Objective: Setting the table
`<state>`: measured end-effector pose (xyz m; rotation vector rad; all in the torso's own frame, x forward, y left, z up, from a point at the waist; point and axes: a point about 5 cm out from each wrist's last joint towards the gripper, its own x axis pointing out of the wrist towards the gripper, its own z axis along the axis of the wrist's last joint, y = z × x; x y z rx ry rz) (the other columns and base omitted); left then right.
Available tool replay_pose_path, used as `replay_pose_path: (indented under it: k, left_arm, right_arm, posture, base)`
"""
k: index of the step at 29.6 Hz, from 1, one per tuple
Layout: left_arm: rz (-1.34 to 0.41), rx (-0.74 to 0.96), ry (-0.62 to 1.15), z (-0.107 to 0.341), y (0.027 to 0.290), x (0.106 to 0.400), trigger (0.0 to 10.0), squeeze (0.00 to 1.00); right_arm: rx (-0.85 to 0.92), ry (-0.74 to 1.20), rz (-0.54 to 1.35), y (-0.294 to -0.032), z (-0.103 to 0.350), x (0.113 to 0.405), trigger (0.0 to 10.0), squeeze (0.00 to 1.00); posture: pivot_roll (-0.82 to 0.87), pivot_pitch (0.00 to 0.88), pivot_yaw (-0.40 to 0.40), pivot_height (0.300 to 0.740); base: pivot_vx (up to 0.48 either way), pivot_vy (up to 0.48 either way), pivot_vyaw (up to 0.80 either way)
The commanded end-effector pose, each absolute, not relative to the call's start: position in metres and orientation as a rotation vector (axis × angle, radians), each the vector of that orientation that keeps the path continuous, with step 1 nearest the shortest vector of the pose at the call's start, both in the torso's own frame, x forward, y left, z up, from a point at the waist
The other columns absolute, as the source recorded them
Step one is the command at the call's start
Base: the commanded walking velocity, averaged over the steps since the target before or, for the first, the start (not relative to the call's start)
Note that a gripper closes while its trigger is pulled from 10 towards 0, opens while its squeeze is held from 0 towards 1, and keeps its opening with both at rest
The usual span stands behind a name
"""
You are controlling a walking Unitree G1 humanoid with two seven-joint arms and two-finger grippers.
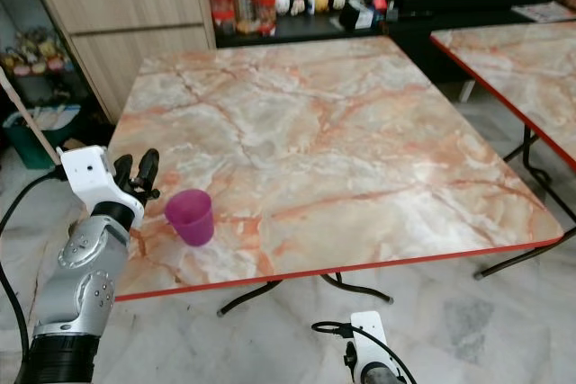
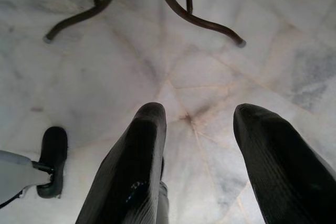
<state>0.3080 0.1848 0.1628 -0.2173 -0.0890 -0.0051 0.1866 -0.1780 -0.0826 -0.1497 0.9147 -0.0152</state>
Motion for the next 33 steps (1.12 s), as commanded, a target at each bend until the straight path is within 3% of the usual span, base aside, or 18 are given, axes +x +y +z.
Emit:
replay_pose_path:
  k: [1, 5, 11, 19, 20, 33]
  left_arm:
    - [-0.037, -0.193, -0.088, 0.172, 0.184, 0.308, 10.0, 1.00]
    - [-0.071, -0.194, -0.068, 0.176, 0.183, 0.311, 10.0, 1.00]
    - [-0.145, -0.012, 0.018, 0.179, 0.179, 0.320, 10.0, 1.00]
    - [-0.174, 0.032, 0.090, 0.172, 0.176, 0.328, 10.0, 1.00]
    - [-0.219, 0.042, 0.144, 0.163, 0.172, 0.330, 10.0, 0.00]
    - [-0.230, 0.060, 0.255, 0.146, 0.174, 0.330, 10.0, 0.00]
  right_arm:
    - [-0.139, 0.918, -0.012, -0.174, -0.083, 0.186, 10.0, 0.00]
    - [-0.132, 0.914, -0.011, -0.172, -0.084, 0.185, 10.0, 0.00]
    - [-0.119, 0.925, -0.023, -0.172, -0.086, 0.181, 10.0, 0.00]
    - [-0.114, 0.925, -0.028, -0.172, -0.085, 0.182, 10.0, 0.00]
    - [-0.123, 0.922, -0.017, -0.172, -0.085, 0.182, 10.0, 0.00]
    - [-0.147, 0.931, 0.019, -0.171, -0.087, 0.179, 10.0, 0.00]
  posture:
    - [0.12, 0.006, 0.030, 0.740]
    - [0.11, 0.009, 0.041, 0.740]
    - [0.11, 0.008, 0.046, 0.740]
    - [0.10, 0.005, 0.048, 0.740]
    - [0.10, 0.000, 0.046, 0.740]
    - [0.10, 0.000, 0.039, 0.740]
  base:
    - [0.000, 0.000, 0.00]
    - [0.000, 0.000, 0.00]
    - [0.000, 0.000, 0.00]
    - [0.000, 0.000, 0.00]
    - [0.000, 0.000, 0.00]
    - [0.000, 0.000, 0.00]
